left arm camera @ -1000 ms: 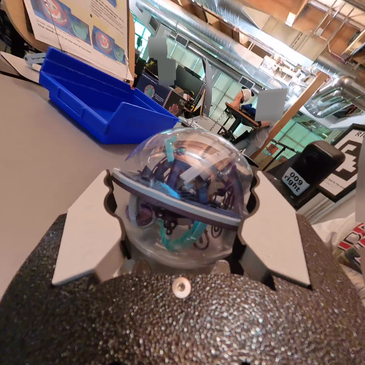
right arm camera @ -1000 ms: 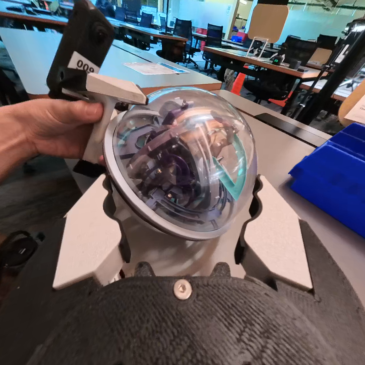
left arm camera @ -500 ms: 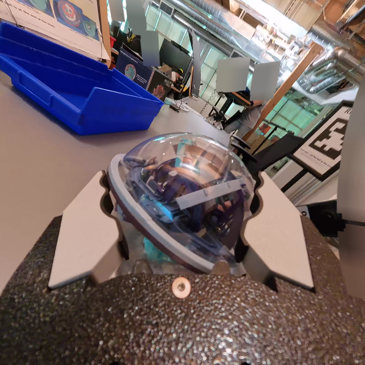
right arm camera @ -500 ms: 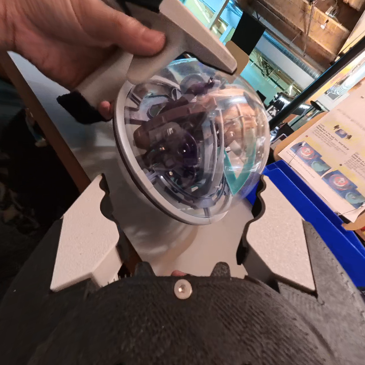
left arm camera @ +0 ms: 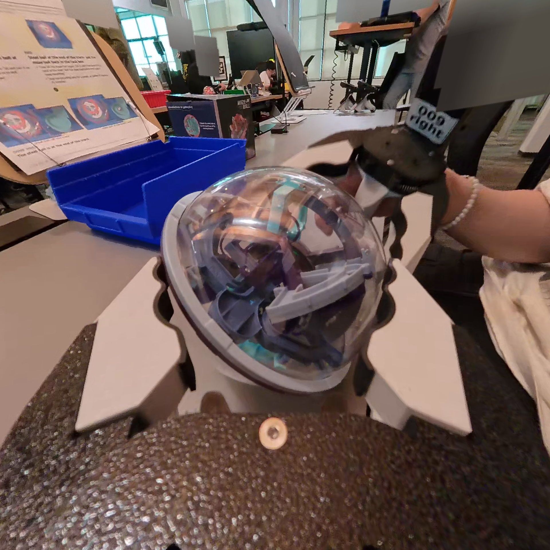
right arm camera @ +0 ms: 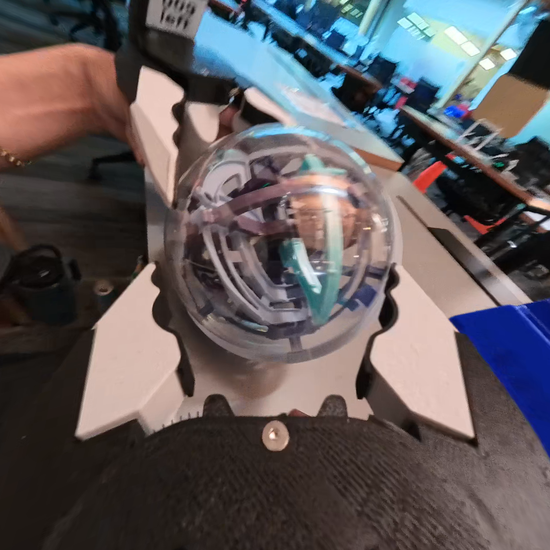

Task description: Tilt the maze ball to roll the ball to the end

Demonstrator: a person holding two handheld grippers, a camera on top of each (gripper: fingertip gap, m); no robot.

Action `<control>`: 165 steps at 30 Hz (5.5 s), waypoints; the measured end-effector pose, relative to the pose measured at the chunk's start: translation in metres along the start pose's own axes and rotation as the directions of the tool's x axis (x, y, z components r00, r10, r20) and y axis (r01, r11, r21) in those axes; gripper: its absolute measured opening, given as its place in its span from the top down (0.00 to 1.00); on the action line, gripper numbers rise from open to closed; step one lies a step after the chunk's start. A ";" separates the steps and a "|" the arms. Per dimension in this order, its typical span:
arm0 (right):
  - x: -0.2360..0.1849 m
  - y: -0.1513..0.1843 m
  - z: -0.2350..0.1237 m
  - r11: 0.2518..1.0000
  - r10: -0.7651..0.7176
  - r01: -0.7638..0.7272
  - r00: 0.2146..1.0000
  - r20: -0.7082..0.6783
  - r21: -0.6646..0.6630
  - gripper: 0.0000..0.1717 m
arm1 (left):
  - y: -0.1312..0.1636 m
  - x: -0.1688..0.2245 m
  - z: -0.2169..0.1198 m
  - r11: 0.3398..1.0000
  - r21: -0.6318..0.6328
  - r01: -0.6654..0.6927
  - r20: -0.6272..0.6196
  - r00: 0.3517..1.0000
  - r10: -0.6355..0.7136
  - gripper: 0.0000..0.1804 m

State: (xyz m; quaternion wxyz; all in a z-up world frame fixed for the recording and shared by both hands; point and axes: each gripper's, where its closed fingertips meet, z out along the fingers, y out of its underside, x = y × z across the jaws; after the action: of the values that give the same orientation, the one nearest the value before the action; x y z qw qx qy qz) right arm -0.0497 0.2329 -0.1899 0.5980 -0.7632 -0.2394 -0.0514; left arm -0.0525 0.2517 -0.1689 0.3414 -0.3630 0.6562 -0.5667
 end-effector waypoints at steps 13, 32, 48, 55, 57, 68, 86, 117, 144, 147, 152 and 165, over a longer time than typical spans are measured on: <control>-0.007 0.013 0.011 0.943 -0.330 0.292 0.879 -0.344 -0.158 0.13 | -0.009 -0.007 0.000 0.922 0.010 0.388 -0.049 0.921 -0.387 0.28; -0.001 -0.005 -0.006 1.000 0.008 -0.007 0.998 -0.067 0.023 0.09 | -0.015 -0.003 -0.012 0.971 0.035 0.238 -0.037 0.971 -0.237 0.29; -0.027 -0.007 0.018 0.938 -0.346 0.346 0.922 -0.176 -0.031 0.14 | -0.013 0.022 -0.029 0.996 0.091 -0.004 -0.120 0.993 0.014 0.24; -0.024 -0.007 0.018 0.904 -0.423 0.424 0.869 -0.258 -0.052 0.13 | -0.011 0.024 -0.031 0.993 0.090 -0.076 -0.118 0.989 0.087 0.23; -0.023 -0.006 0.019 0.903 -0.426 0.425 0.862 -0.276 -0.066 0.13 | -0.012 0.024 -0.030 0.991 0.101 -0.082 -0.116 0.989 0.094 0.23; -0.008 0.004 0.019 0.893 -0.443 0.441 0.821 -0.360 -0.094 0.14 | -0.014 0.020 -0.022 0.975 0.101 -0.196 -0.065 0.977 0.203 0.24; 0.004 0.014 0.015 0.815 -0.576 0.536 0.706 -0.412 -0.220 0.17 | -0.013 0.021 -0.023 0.948 0.136 -0.289 -0.060 0.952 0.299 0.24; 0.034 0.023 -0.017 0.993 0.111 -0.114 0.954 -0.277 0.004 0.22 | -0.024 -0.036 -0.002 0.984 0.173 -0.045 0.199 0.980 0.010 0.38; 0.109 0.078 -0.062 0.922 0.284 -0.387 0.731 -0.620 -0.033 0.38 | -0.009 -0.023 0.036 0.999 0.037 0.006 0.190 0.982 -0.013 0.46; 0.126 0.090 -0.067 0.918 0.236 -0.390 0.674 -0.700 -0.067 0.37 | -0.015 -0.005 0.055 0.999 0.035 -0.015 0.139 0.990 0.010 0.47; 0.143 0.095 -0.065 0.920 0.152 -0.372 0.630 -0.762 -0.124 0.35 | -0.042 0.050 0.093 0.992 0.113 0.047 -0.066 0.997 -0.040 0.45; 0.158 0.096 -0.078 0.917 -0.063 -0.292 0.566 -0.822 -0.271 0.35 | -0.036 0.099 0.144 0.963 0.024 0.268 -0.134 0.956 -0.263 0.56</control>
State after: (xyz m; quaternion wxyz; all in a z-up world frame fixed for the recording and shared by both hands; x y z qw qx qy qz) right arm 0.1462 0.1917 -0.1961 0.4837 -0.7662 0.1296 -0.4028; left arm 0.0244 0.0914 -0.1549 0.2263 -0.4028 0.6105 -0.6433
